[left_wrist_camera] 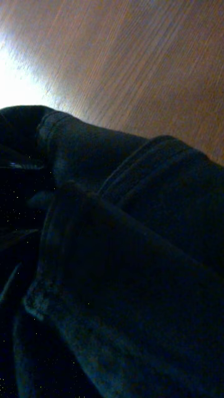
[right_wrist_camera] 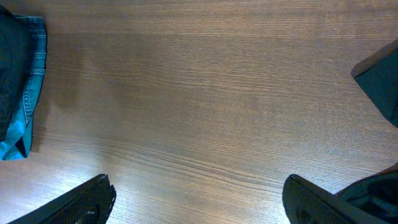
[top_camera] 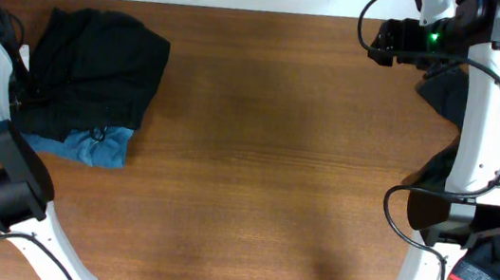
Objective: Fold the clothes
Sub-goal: 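Move the right gripper left toward the black pants stack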
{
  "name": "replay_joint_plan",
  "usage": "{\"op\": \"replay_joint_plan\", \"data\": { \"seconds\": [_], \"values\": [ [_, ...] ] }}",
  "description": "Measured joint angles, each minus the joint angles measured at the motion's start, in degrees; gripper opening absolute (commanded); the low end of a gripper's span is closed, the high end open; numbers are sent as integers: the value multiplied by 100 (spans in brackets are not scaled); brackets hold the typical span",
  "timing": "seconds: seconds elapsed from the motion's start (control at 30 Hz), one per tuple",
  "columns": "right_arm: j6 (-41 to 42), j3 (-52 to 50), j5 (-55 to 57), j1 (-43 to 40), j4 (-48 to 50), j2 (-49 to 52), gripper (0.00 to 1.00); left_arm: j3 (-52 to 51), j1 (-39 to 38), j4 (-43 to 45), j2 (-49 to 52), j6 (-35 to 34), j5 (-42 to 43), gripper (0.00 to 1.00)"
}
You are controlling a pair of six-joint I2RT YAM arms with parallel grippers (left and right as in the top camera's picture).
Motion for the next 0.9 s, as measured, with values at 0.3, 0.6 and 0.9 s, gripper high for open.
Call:
{"op": "replay_joint_plan", "data": {
  "seconds": [0.3, 0.6, 0.9],
  "values": [
    [-26, 0, -31, 118, 4, 0, 25, 201, 4, -105, -243, 0, 455, 31],
    [-85, 0, -39, 772, 85, 160, 19, 549, -179, 1049, -1196, 4, 1469, 20],
    [-142, -4, -111, 1021, 188, 389, 91, 584, -448, 850, -1274, 22, 1606, 27]
  ]
}}
